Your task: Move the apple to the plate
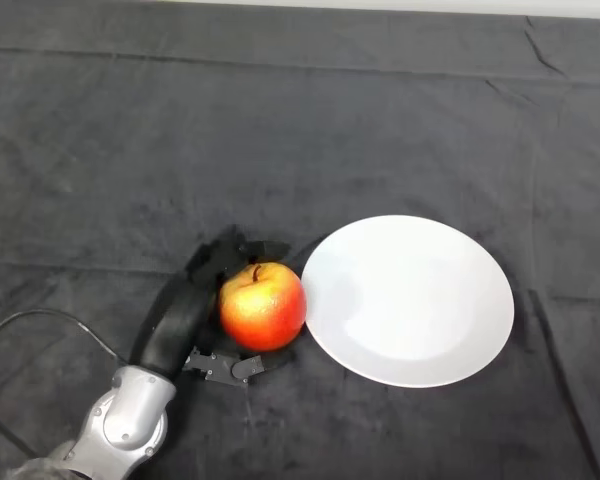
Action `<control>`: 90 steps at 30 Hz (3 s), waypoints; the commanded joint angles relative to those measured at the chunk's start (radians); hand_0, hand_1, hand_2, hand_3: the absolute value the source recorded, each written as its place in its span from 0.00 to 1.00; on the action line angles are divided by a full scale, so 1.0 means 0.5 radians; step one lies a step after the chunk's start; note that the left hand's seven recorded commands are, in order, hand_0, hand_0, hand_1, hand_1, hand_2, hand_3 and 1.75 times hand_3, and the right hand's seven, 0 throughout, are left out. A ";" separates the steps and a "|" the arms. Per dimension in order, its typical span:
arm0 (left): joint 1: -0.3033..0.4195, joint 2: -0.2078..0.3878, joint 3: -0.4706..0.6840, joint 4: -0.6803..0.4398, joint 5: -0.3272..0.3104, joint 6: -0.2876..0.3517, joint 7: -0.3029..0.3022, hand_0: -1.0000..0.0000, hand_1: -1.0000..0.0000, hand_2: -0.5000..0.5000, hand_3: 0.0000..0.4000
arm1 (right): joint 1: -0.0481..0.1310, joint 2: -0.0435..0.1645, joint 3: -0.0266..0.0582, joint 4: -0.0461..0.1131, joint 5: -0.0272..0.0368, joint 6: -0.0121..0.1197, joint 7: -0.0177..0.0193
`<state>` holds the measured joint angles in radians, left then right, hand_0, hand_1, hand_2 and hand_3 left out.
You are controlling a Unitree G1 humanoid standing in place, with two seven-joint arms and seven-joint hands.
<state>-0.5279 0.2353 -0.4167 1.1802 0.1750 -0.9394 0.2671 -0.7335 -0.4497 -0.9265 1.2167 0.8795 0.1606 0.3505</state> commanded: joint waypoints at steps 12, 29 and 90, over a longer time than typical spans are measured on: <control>-0.111 0.140 -0.079 -0.002 0.060 0.090 0.101 0.00 0.00 0.50 1.00 | 0.002 -0.049 -0.017 0.002 0.015 -0.010 0.0014; -0.263 0.110 -0.147 -0.326 0.620 0.145 0.994 0.00 0.00 0.50 1.00 | 0.000 -0.051 -0.018 0.007 0.016 -0.011 0.0031; -0.357 0.236 -0.873 -0.056 0.539 0.195 0.816 1.00 1.00 0.50 0.00 | -0.006 -0.057 -0.022 0.024 0.015 -0.014 0.0114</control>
<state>-0.7423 0.2891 -0.8487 1.0868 0.4349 -0.8658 0.6862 -0.7335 -0.4499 -0.9268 1.2174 0.8795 0.1605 0.3505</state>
